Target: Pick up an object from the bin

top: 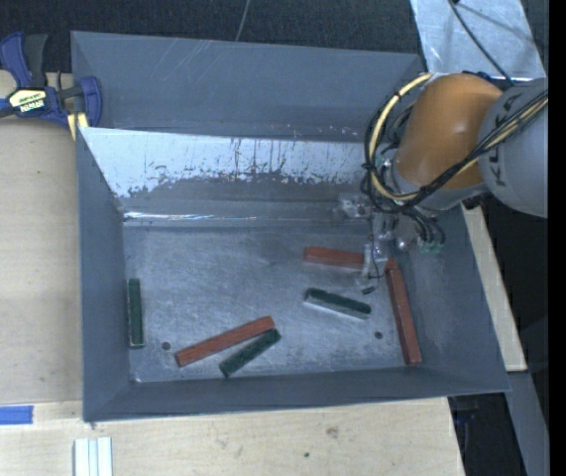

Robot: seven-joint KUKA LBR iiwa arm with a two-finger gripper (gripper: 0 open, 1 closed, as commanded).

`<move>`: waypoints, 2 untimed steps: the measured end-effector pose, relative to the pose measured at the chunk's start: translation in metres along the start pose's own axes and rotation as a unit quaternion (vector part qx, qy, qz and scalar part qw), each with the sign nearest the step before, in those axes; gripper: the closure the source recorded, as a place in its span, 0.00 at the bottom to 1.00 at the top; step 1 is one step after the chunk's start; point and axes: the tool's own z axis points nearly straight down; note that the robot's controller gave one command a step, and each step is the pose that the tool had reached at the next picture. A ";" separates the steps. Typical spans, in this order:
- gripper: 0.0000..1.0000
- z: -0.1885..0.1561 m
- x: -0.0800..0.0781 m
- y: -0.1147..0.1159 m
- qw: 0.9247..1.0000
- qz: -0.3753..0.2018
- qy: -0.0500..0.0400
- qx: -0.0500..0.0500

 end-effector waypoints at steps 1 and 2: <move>0.00 0.017 0.009 -0.024 1.000 0.014 0.000 0.002; 0.00 0.022 0.052 0.042 1.000 0.029 -0.003 0.003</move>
Offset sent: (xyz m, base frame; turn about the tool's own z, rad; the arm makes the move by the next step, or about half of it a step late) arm -0.0655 0.0483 -0.0240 0.0567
